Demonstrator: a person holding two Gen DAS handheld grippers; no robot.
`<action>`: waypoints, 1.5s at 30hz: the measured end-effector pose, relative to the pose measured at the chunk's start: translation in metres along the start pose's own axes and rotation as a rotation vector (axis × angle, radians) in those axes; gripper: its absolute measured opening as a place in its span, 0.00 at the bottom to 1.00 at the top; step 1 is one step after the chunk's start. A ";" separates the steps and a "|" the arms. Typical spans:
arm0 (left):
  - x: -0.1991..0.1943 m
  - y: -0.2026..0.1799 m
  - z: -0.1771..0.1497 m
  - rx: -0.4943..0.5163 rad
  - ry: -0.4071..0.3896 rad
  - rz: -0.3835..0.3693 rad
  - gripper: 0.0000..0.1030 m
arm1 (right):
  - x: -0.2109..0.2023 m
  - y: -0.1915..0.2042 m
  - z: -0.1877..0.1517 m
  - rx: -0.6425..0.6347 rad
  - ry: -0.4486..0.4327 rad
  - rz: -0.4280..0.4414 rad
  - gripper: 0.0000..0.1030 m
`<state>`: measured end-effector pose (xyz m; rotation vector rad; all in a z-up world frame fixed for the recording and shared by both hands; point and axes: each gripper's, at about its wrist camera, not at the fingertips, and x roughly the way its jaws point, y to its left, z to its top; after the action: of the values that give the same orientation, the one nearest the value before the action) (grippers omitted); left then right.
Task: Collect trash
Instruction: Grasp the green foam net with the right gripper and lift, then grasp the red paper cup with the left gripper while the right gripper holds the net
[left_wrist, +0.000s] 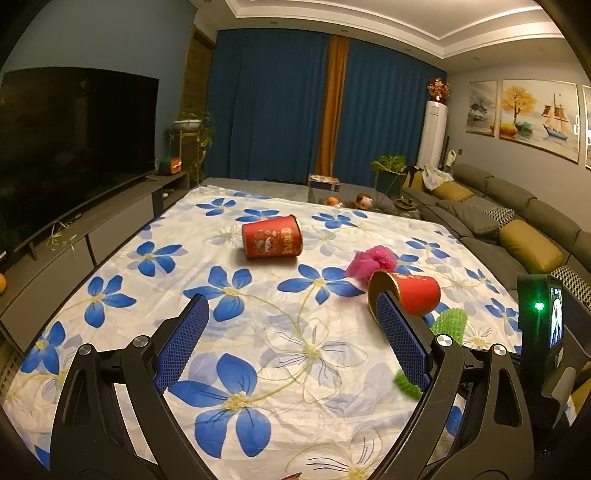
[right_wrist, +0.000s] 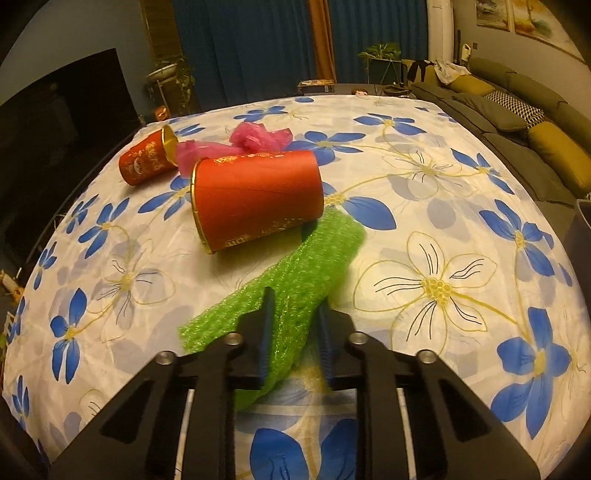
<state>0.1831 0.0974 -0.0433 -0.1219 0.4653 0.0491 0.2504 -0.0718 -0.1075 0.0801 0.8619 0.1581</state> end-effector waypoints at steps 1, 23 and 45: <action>0.001 -0.002 0.000 -0.001 0.005 -0.012 0.88 | -0.001 0.000 0.000 -0.001 -0.003 0.005 0.13; 0.096 -0.081 0.002 0.074 0.198 -0.287 0.54 | -0.084 -0.044 0.000 0.041 -0.242 -0.038 0.11; 0.104 -0.115 -0.012 0.161 0.242 -0.405 0.02 | -0.104 -0.060 -0.009 0.068 -0.270 -0.040 0.11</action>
<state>0.2793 -0.0164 -0.0887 -0.0619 0.6764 -0.4032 0.1831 -0.1481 -0.0439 0.1440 0.5990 0.0778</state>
